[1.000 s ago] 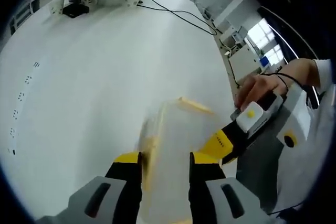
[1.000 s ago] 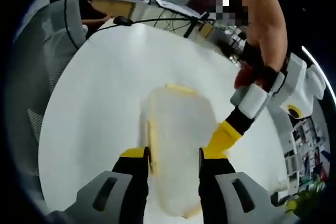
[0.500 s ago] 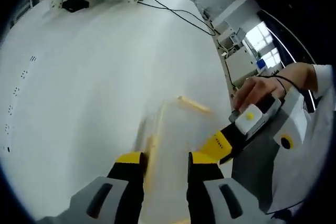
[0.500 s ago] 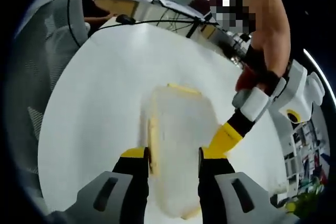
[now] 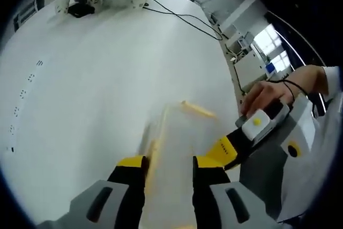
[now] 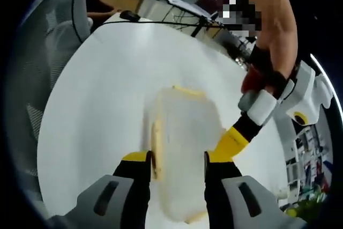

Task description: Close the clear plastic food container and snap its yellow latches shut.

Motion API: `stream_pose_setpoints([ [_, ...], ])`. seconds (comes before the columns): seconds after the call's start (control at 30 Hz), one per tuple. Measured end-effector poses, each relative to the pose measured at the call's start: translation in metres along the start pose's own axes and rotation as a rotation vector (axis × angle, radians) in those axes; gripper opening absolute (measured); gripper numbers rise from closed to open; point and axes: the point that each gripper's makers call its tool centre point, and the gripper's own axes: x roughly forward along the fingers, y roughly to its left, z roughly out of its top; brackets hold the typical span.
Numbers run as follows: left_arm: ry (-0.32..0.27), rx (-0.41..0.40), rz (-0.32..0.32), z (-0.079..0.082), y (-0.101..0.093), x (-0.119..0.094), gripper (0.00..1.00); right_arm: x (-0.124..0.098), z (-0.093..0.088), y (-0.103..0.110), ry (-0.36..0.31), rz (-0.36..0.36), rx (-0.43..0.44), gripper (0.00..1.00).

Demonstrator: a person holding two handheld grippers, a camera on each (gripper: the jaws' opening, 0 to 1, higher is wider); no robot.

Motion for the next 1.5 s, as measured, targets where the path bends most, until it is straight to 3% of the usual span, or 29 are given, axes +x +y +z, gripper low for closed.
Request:
stream_pose_setpoints([
  [0.3,-0.124,-0.014,0.098,-0.003,-0.004,-0.01,0.32,-0.002,0.003,0.002,0.006,0.006,0.055,0.34],
  [0.4,-0.15,-0.027,0.13,-0.004,0.002,-0.017,0.33,-0.003,0.003,0.001,0.013,0.005,0.073,0.34],
  [0.97,-0.364,-0.08,0.319,-0.006,-0.006,-0.058,0.36,-0.018,-0.007,-0.01,0.029,-0.037,0.23,0.42],
  [1.13,-0.422,-0.105,0.336,-0.007,-0.013,-0.066,0.36,-0.021,-0.009,-0.013,0.019,-0.048,0.298,0.45],
  [1.5,-0.548,-0.147,0.391,-0.028,-0.024,-0.067,0.38,-0.027,-0.021,-0.019,-0.006,-0.077,0.454,0.53],
])
